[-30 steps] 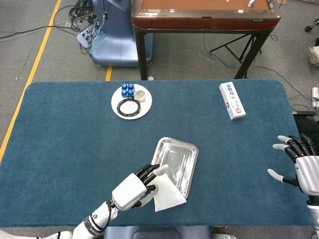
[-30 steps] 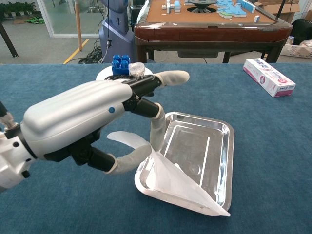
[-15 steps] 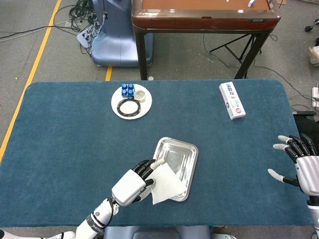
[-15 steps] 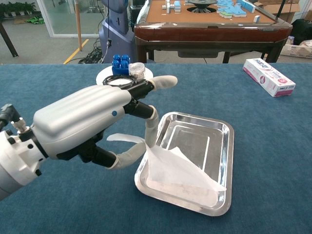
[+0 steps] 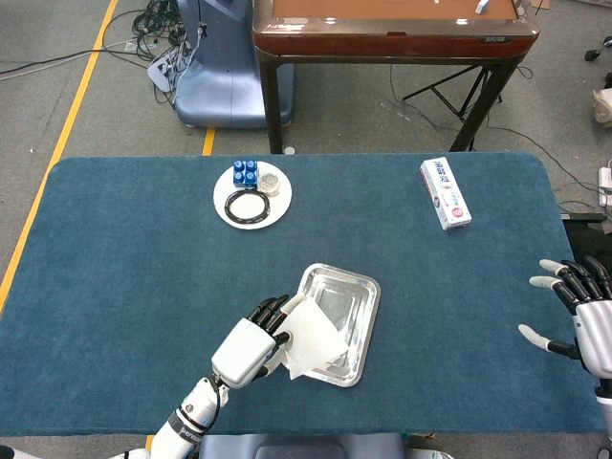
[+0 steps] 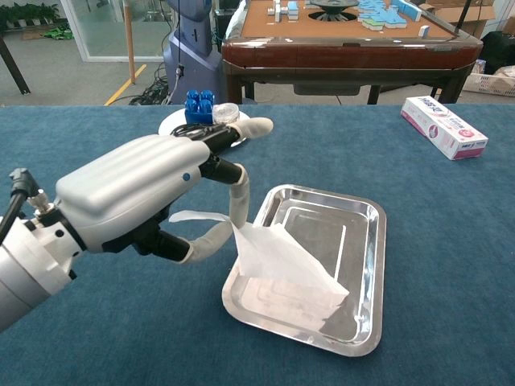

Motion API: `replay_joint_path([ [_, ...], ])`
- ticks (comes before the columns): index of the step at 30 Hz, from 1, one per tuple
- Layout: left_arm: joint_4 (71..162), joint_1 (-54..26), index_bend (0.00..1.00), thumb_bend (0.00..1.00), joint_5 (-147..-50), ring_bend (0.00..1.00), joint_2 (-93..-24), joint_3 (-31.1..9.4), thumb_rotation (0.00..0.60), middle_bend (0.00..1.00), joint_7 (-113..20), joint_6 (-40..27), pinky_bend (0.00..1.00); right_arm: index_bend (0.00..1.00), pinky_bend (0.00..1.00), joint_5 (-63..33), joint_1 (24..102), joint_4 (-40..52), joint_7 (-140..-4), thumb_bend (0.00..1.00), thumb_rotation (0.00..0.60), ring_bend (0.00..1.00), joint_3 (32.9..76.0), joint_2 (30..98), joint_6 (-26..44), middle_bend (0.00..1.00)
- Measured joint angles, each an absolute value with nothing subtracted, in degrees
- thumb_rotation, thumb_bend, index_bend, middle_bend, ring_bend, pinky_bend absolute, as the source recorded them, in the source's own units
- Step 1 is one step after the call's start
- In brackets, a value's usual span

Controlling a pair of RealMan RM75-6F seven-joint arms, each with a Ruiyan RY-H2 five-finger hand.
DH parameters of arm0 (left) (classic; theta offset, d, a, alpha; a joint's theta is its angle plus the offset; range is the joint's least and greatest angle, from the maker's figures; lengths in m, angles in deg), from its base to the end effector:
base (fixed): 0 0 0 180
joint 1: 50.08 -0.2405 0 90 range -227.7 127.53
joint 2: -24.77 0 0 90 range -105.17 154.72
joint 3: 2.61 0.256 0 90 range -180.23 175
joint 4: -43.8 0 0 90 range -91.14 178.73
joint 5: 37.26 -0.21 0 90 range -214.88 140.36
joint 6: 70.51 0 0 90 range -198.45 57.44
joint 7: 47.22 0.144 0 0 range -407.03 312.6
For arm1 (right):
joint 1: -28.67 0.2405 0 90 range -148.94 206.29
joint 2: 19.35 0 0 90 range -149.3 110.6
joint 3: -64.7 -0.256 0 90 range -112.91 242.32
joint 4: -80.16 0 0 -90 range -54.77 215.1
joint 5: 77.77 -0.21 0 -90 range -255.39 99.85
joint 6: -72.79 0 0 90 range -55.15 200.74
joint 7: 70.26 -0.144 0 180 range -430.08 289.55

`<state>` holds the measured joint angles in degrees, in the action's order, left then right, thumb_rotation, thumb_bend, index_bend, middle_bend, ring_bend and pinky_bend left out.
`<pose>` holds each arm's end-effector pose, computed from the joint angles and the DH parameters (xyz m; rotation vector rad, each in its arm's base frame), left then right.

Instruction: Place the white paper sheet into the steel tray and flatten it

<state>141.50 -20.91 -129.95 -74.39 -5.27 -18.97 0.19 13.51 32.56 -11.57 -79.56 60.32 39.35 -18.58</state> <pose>-0.0792 0.2130 -0.0384 -1.9450 -0.7483 -1.3548 -0.3003 -0.1801 0.2022 1.3703 -0.8166 1.0764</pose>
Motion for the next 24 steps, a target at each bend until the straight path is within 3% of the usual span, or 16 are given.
replay_joint_path([
  [24,137.1,-22.0,0.67,0.45,-128.2,0.00,-78.2,-6.4,0.600,0.00,-16.9,2.9,0.12,0.34,0.01,12.3,32.2,-12.0,-79.9,0.00,0.600,0.14,59.9,38.2,-18.3,0.23],
])
